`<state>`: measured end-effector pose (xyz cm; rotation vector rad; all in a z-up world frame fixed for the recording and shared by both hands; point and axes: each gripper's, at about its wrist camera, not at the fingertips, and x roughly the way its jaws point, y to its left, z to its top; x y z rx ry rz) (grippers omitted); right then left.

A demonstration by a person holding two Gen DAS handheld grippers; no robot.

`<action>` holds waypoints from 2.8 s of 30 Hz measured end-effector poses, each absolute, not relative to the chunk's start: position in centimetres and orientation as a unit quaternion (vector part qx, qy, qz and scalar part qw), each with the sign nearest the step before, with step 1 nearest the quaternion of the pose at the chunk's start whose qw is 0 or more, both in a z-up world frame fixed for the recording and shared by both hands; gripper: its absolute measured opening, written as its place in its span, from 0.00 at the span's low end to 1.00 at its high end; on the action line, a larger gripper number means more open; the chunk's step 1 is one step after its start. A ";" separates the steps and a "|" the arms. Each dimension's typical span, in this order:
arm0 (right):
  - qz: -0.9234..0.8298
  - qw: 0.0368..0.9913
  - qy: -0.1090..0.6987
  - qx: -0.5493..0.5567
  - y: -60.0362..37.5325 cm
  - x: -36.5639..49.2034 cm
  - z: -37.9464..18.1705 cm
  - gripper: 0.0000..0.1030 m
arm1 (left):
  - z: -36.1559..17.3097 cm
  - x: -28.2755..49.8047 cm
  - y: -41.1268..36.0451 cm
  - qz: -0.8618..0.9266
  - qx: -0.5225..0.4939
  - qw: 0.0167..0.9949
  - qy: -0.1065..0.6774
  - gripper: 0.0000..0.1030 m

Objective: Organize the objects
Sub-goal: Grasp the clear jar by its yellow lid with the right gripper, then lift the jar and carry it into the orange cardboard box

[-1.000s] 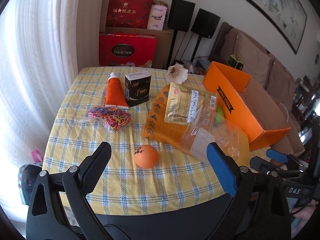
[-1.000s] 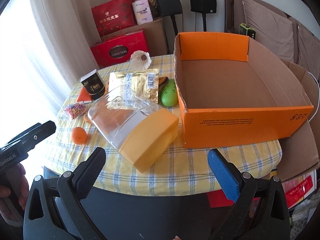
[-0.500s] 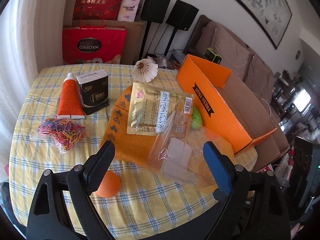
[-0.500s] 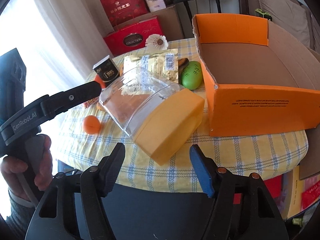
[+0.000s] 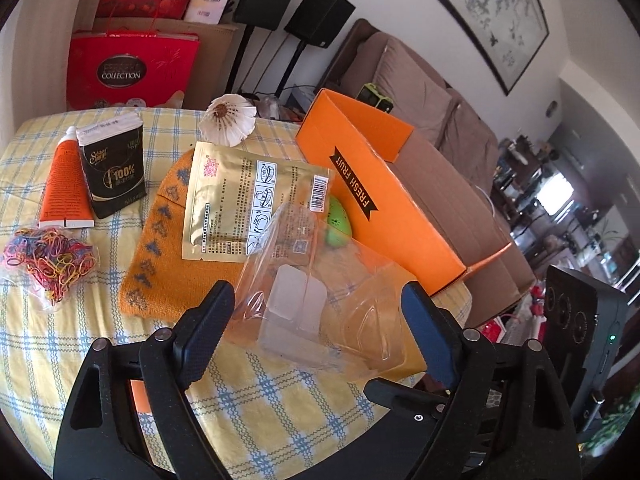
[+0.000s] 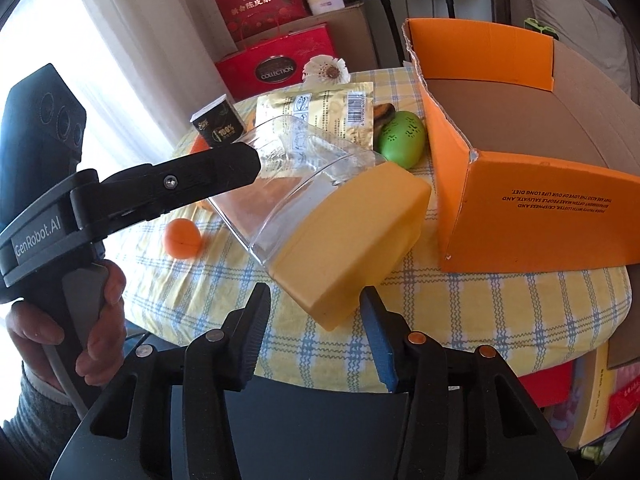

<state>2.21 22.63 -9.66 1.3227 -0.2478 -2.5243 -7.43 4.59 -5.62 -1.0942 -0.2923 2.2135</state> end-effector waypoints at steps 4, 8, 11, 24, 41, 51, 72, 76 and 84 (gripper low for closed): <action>-0.880 0.137 -0.076 0.449 22.3 2.3 -9.2 0.47 | -4.7 -7.0 4.3 0.846 -0.407 0.326 -0.109 0.80; -0.885 0.145 -0.076 0.436 22.2 2.7 -8.3 0.47 | -3.4 -6.3 3.9 0.852 -0.392 0.331 -0.101 0.81; -0.888 0.155 -0.084 0.425 22.2 3.1 -7.2 0.47 | -1.9 -5.7 3.5 0.856 -0.377 0.339 -0.101 0.81; -0.898 0.176 -0.108 0.388 23.0 3.8 -2.9 0.48 | 0.9 -4.9 2.4 0.855 -0.356 0.349 -0.143 0.81; -0.890 0.175 -0.097 0.409 22.8 3.0 -5.8 0.56 | -4.0 -5.9 0.3 0.854 -0.400 0.301 -0.143 0.81; -0.898 0.185 -0.056 0.395 21.6 2.6 -8.4 0.51 | -4.6 -4.4 2.0 0.849 -0.377 0.364 -0.072 0.81; -0.910 0.181 -0.104 0.357 25.2 3.5 -0.5 0.51 | 4.0 -2.2 4.5 0.859 -0.320 0.395 -0.065 0.72; -0.909 0.176 -0.125 0.356 27.4 3.3 0.9 0.51 | 5.6 -3.0 6.6 0.856 -0.319 0.403 -0.062 0.71; -0.915 0.142 -0.127 0.356 32.8 1.6 3.4 0.51 | 6.8 -5.2 12.9 0.844 -0.326 0.423 -0.052 0.72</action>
